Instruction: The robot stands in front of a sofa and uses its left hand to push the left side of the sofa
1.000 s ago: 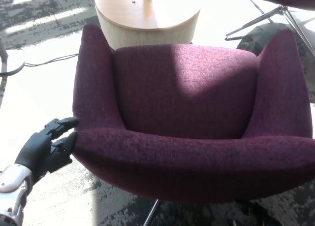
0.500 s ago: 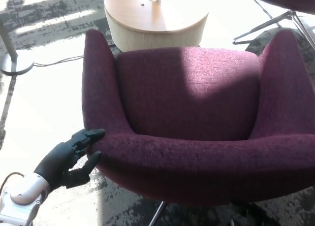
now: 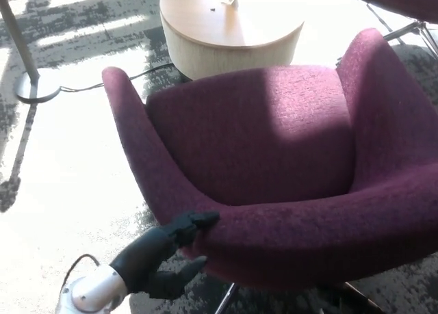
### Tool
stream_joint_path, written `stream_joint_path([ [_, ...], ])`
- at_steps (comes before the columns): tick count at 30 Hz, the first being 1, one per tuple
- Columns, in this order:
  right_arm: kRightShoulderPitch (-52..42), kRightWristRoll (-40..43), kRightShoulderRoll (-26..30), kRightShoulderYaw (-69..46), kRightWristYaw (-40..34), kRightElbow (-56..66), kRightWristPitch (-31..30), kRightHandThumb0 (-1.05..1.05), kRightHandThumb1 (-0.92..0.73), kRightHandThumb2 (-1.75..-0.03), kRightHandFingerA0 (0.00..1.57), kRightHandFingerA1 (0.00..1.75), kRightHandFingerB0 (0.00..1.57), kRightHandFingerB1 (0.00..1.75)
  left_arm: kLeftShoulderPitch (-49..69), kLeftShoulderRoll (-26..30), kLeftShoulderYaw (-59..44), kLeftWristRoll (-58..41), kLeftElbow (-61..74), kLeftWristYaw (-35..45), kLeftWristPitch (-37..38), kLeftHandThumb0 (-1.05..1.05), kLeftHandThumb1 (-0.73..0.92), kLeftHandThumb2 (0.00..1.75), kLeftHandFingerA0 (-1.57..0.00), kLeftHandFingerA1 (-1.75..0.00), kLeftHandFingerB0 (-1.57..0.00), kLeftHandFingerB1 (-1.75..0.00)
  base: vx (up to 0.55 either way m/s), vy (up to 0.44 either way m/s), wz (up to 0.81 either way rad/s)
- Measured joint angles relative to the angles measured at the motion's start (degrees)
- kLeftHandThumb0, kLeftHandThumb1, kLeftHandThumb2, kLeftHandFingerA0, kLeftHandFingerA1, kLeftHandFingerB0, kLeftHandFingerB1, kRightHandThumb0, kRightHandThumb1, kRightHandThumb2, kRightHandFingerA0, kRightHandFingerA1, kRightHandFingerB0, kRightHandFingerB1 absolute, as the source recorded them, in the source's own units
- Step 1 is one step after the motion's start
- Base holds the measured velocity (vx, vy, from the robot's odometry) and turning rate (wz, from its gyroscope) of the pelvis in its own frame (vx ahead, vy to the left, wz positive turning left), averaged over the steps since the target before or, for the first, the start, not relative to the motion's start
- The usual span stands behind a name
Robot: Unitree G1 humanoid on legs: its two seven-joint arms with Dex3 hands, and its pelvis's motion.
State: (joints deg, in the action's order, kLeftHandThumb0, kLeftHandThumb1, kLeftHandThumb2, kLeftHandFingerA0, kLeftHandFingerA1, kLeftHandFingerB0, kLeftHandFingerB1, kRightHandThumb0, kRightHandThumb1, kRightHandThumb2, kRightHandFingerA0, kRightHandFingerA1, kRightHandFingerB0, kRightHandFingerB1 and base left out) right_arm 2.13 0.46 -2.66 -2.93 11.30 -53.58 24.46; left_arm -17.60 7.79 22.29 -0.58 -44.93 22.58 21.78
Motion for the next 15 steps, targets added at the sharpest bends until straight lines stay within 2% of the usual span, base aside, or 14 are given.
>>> stream_joint_path([
  [1, 0.0, -0.1, 0.1, 0.4, -0.1, -0.5, 0.6, -0.75, -0.75, -0.8, 0.55, 0.47, 0.51, 0.42, -0.2, -1.0, 0.8, 0.2, 0.0, 0.2, 0.0, -0.99, 0.84, 0.66, -0.25, -0.41, -0.3, -0.36, 0.0, 0.0, 0.0],
  [2, 0.0, -0.3, 0.2, 0.7, -0.1, -0.9, 1.2, -0.71, -0.92, -0.69, 0.64, 0.4, 0.59, 0.37, -0.3, -1.6, 1.3, 0.3, 0.0, 0.3, -0.1, -0.99, 0.87, 0.66, -0.27, -0.4, -0.31, -0.34, 0.0, 0.0, 0.0],
  [4, 0.0, -1.2, 0.6, 1.9, -0.5, -1.4, 2.3, -0.74, -0.89, -0.67, 0.7, 0.41, 0.63, 0.38, -0.5, -2.6, 2.5, 0.8, 0.2, 0.4, -0.1, -1.01, 0.86, 0.68, -0.24, -0.4, -0.3, -0.32, 0.0, 0.0, 0.0],
  [5, 0.0, -1.7, 0.7, 2.5, -1.0, -1.4, 2.7, -0.73, -0.9, -0.68, 0.52, 0.35, 0.46, 0.34, -0.6, -3.2, 3.3, 1.3, 0.4, 0.4, -0.1, -1.03, 0.85, 0.67, -0.22, -0.41, -0.3, -0.31, 0.0, 0.0, 0.0],
  [6, 0.0, -1.9, 0.6, 2.6, -1.2, -1.3, 2.6, -0.73, -0.9, -0.68, 0.52, 0.35, 0.46, 0.34, -0.6, -3.8, 4.0, 1.7, 0.8, 0.4, -0.2, -1.03, 0.85, 0.67, -0.22, -0.41, -0.3, -0.31, 0.0, 0.0, 0.0],
  [7, 0.0, -1.8, 0.5, 2.5, -1.2, -1.1, 2.2, -0.73, -0.92, -0.71, 0.34, 0.33, 0.3, 0.33, -0.6, -4.4, 4.6, 1.9, 1.4, 0.4, -0.6, -1.03, 0.86, 0.67, -0.22, -0.39, -0.27, -0.29, 0.0, 0.0, 0.0],
  [8, 0.1, -1.7, 0.3, 2.3, -1.1, -1.0, 1.8, -0.74, -0.78, -1.11, 0.34, 0.5, 0.26, 0.46, -0.6, -5.0, 5.2, 2.1, 2.0, 0.5, -1.0, -0.97, 0.67, 1.11, -0.17, -0.47, -0.18, -0.42, 0.0, 0.0, 0.0],
  [9, 0.1, -1.4, 0.2, 2.0, -0.9, -1.0, 1.1, -0.74, -0.78, -1.11, 0.34, 0.5, 0.26, 0.46, -0.6, -5.8, 6.2, 2.6, 2.8, 0.4, -1.7, -0.97, 0.67, 1.11, -0.17, -0.47, -0.18, -0.42, 0.0, 0.0, 0.0],
  [10, 0.1, -1.3, 0.2, 1.9, -0.9, -1.2, 0.7, -0.68, -0.73, -1.1, 0.4, 0.54, 0.25, 0.46, -0.6, -6.3, 7.0, 3.2, 3.5, 0.4, -2.2, -1.0, 0.87, 0.68, -0.26, -0.37, -0.27, -0.32, 0.0, 0.0, 0.0],
  [11, 0.1, -1.4, 0.2, 1.9, -0.9, -1.2, 0.4, -0.68, -0.73, -1.1, 0.4, 0.54, 0.25, 0.46, -0.6, -6.6, 7.6, 3.7, 4.0, 0.4, -2.4, -1.0, 0.87, 0.68, -0.26, -0.37, -0.27, -0.32, 0.0, 0.0, 0.0],
  [12, 0.1, -1.4, 0.2, 2.0, -1.1, -1.1, -0.1, -0.71, -0.79, -0.73, 0.4, 0.4, 0.35, 0.36, -0.7, -7.0, 8.2, 4.2, 4.3, 0.4, -2.5, -1.02, 0.88, 0.68, -0.27, -0.35, -0.28, -0.31, 0.0, 0.0, 0.0],
  [13, 0.1, -1.4, 0.2, 2.0, -1.1, -0.8, -0.5, -0.65, -0.85, -0.66, 0.4, 0.38, 0.36, 0.34, -0.9, -7.4, 8.7, 4.7, 4.5, 0.4, -2.6, -1.0, 0.89, 0.68, -0.27, -0.36, -0.28, -0.31, 0.0, 0.0, 0.0],
  [14, 0.1, -1.4, 0.2, 2.0, -1.1, -0.4, -0.8, -0.55, -0.9, -0.67, 0.24, 0.31, 0.21, 0.32, -1.1, -7.7, 9.2, 5.2, 4.5, 0.3, -2.7, -1.01, 0.87, 0.69, -0.27, -0.36, -0.27, -0.3, 0.0, 0.0, 0.0],
  [15, -0.1, -1.2, 0.2, 1.9, -1.0, 0.1, -1.2, -0.55, -0.9, -0.67, 0.24, 0.31, 0.21, 0.32, -1.3, -7.9, 9.6, 5.7, 4.6, 0.3, -2.7, -1.01, 0.87, 0.69, -0.27, -0.36, -0.27, -0.3, 0.0, 0.0, 0.0],
])
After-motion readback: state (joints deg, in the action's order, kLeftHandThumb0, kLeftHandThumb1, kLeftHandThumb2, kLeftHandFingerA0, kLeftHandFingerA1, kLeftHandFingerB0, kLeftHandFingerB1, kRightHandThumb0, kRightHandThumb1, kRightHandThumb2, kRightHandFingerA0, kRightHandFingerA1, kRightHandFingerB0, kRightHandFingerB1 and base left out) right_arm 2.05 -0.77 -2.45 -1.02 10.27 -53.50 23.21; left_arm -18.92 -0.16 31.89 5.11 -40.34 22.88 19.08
